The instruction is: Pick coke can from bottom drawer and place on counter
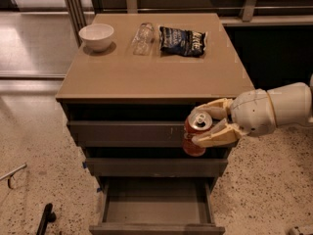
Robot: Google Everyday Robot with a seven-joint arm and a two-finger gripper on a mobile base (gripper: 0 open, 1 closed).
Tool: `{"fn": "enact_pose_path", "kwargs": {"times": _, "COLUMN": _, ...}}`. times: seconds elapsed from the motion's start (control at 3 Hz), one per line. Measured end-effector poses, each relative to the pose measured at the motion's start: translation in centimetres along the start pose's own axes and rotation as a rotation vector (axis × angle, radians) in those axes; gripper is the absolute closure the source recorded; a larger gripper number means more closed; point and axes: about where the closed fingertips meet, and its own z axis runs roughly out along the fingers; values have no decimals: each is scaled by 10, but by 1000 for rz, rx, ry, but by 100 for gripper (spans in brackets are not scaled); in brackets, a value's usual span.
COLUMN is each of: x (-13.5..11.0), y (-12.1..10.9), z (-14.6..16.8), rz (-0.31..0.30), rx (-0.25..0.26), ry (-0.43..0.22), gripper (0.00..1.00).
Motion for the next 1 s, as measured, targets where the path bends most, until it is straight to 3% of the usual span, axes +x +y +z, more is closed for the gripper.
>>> {"fn": "enact_pose_path", "kwargs": {"times": 0.33, "x": 0, "y": 0, "z": 1, "rz": 1, "rx": 0, "ry": 0, "gripper": 100}}
{"fn": "enact_pose_path", "kwargs": {"times": 0.67, "x": -36, "y": -2, "z": -16, "rz": 30, "rx": 12, "ry": -25, "gripper": 100}}
{"fn": "enact_pose_path", "kwargs": {"times": 1.0, "x": -84, "y": -30, "z": -37, "rz": 16, "rx": 37, "ry": -49, "gripper": 97}}
